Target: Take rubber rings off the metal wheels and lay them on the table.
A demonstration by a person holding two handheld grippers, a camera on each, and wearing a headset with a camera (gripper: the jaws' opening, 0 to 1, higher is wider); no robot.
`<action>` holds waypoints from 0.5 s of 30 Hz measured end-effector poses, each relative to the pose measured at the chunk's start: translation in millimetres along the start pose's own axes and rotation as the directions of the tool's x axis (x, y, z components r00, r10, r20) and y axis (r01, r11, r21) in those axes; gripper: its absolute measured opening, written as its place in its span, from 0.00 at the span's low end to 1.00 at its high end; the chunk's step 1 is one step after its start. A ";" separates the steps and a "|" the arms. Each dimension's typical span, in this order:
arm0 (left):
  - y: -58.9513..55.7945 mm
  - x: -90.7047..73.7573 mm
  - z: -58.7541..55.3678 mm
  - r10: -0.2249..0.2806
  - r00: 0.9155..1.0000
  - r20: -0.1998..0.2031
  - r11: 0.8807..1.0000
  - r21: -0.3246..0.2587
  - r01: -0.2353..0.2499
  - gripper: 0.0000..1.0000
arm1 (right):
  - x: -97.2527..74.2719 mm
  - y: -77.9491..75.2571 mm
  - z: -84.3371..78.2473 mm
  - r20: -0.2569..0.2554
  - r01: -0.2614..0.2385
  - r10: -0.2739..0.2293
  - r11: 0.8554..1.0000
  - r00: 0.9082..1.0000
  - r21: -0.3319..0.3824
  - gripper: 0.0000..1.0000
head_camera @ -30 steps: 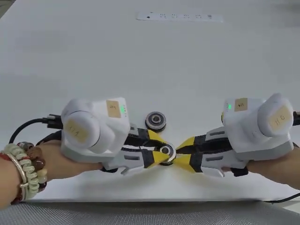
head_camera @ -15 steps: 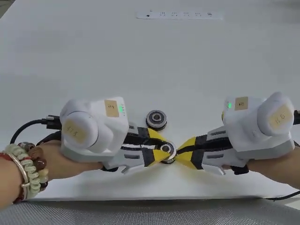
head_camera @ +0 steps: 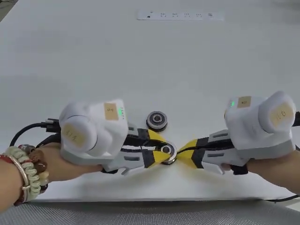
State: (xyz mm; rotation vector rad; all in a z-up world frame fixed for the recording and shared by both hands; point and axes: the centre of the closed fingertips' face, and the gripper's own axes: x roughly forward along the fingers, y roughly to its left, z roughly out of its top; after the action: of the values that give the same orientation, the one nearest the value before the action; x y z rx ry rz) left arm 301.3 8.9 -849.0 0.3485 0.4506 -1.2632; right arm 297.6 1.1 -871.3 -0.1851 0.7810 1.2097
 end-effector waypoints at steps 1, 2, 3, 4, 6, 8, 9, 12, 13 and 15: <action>0.0 0.1 0.0 0.000 1.000 0.001 1.000 0.001 0.000 0.15 | -0.2 -0.3 0.1 0.005 -0.004 0.004 1.000 1.000 0.028 0.00; 0.0 0.1 0.1 0.001 1.000 0.002 1.000 0.000 -0.001 0.15 | -0.2 -1.1 0.6 0.012 -0.011 0.010 0.999 1.000 0.051 0.00; 0.0 0.2 0.1 0.001 1.000 0.003 1.000 0.000 -0.001 0.15 | -0.3 -1.9 0.6 0.018 -0.013 0.012 0.998 1.000 0.059 0.00; -0.1 0.2 0.0 0.001 1.000 0.003 1.000 0.004 -0.001 0.15 | -0.2 -1.6 0.4 0.028 -0.017 0.015 0.996 1.000 0.090 0.00; 0.0 0.2 -0.1 0.001 1.000 0.003 1.000 0.008 -0.001 0.15 | -0.7 -2.4 0.5 0.049 -0.032 0.025 0.989 0.998 0.143 0.00; -0.1 0.2 -0.3 0.002 1.000 0.003 1.000 0.012 -0.002 0.15 | -1.8 -2.4 0.7 0.065 -0.043 0.031 0.979 0.997 0.201 0.00; -0.1 0.1 -0.3 0.002 1.000 0.004 1.000 0.014 -0.002 0.15 | -2.1 -3.2 0.6 0.071 -0.048 0.033 0.975 0.997 0.216 0.00; 0.0 0.1 -0.4 0.002 1.000 0.004 1.000 0.015 -0.002 0.15 | -3.1 -4.2 0.6 0.092 -0.066 0.042 0.959 0.995 0.276 0.00; 0.0 0.2 -0.4 0.002 1.000 0.004 1.000 0.016 -0.002 0.15 | -3.0 -4.0 0.4 0.096 -0.070 0.043 0.952 0.994 0.298 0.00; 0.0 0.2 -0.4 0.001 1.000 0.005 1.000 0.016 -0.002 0.15 | -3.6 -4.7 0.4 0.108 -0.081 0.048 0.944 0.993 0.321 0.00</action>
State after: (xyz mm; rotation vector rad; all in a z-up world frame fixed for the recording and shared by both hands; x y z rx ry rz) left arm 301.3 8.9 -849.5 0.3591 0.4355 -1.2667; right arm 301.5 -3.2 -869.9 0.1717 0.8926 1.1244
